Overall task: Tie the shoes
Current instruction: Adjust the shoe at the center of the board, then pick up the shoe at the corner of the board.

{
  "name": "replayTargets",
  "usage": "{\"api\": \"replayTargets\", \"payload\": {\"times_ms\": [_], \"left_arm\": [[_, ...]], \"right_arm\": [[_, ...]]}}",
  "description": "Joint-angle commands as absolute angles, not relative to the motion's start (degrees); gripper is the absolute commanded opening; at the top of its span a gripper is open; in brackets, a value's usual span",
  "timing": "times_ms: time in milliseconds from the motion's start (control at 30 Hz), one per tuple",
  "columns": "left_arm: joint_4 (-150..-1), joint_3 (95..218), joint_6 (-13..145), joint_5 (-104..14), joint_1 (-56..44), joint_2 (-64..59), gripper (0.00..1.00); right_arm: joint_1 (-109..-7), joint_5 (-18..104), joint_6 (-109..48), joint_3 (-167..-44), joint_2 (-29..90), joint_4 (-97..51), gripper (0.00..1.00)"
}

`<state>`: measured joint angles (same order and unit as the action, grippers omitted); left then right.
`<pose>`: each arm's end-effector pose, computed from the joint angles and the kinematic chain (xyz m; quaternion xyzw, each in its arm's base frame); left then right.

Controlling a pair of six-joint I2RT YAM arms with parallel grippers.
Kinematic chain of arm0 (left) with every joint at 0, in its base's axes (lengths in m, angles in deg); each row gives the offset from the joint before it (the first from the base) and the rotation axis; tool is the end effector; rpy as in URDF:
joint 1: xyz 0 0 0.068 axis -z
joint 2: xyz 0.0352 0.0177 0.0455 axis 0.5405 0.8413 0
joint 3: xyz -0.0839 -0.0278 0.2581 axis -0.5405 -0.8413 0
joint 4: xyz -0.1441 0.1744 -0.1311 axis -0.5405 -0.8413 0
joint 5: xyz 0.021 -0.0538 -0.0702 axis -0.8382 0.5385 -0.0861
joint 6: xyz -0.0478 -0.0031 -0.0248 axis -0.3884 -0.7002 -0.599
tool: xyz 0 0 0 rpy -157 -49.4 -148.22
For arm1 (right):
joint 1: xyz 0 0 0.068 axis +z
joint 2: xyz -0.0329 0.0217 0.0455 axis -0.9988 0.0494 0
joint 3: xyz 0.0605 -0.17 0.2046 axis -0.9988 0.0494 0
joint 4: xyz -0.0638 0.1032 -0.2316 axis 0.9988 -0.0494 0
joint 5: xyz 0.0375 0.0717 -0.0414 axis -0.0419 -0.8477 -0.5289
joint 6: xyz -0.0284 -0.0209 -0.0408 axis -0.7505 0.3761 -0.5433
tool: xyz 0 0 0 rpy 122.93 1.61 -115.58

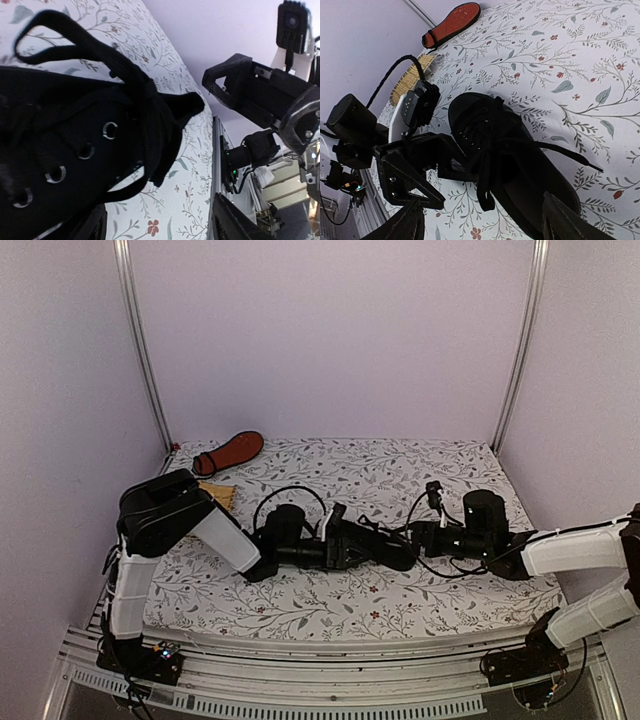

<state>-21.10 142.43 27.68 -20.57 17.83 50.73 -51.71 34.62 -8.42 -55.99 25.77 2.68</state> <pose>0.2540 -0.3386 0.0824 0.1750 0.7581 -0.5935 0.2060 0.2060 0.1584 0.1743 -0.1217 0.8307 0.3790 0.3893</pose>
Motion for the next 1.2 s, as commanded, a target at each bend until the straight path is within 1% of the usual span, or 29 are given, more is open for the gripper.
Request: {"api": "replayTargets", "payload": {"times_ms": [0,67,100,167,233,333,467,533,633,900,1067,1167], "left_arm": [[-32.2,138.8,36.0,-25.6,14.1,39.7,0.72],[-38.0,135.8,39.8,-28.1,11.4,30.9,0.73],[-41.5,134.5,41.7,-29.3,9.7,26.8,0.74],[-50.9,133.9,46.2,-32.1,5.6,19.5,0.75],[-61.6,135.6,51.1,-34.9,0.7,14.3,0.78],[-73.5,140.0,56.8,-38.1,-8.4,11.6,0.84],[-84.5,149.4,58.6,-38.2,-21.4,16.8,0.83],[-85.2,152.6,58.6,-38.3,-26.7,20.1,0.83],[-84.3,157.1,57.2,-37.4,-31.3,25.4,0.82],[-89.3,176.0,57.1,-38.6,-35.2,45.1,0.82],[-93.2,183.6,57.0,-38.3,-36.0,53.0,0.82],[-92.7,185.0,57.4,-38.9,-36.1,55.0,0.83]], "right_arm": [[-52.1,40.4,-8.8,-55.4,20.6,-1.6,0.88],[-52.1,40.9,-9.9,-56.0,18.4,-3.2,0.97],[-52.1,40.6,-11.3,-56.4,17.3,-4.2,0.99],[-52.1,41.1,-13.9,-57.6,15.4,-6.5,1.0],[-52.1,42.8,-15.4,-58.2,13.5,-8.1,0.99],[-52.5,46.8,-14.9,-59.0,11.6,-10.2,0.99],[-53.1,47.5,-12.6,-59.5,11.0,-11.1,0.99],[-53.1,47.2,-11.9,-59.8,11.5,-11.3,0.99],[-53.2,46.9,-11.1,-59.7,12.3,-10.9,0.99],[-53.2,46.8,-10.0,-59.0,11.5,-10.4,0.99],[-53.1,47.7,-9.4,-58.1,10.5,-10.4,0.99],[-53.2,47.3,-9.1,-57.6,10.1,-10.3,0.99]]}}
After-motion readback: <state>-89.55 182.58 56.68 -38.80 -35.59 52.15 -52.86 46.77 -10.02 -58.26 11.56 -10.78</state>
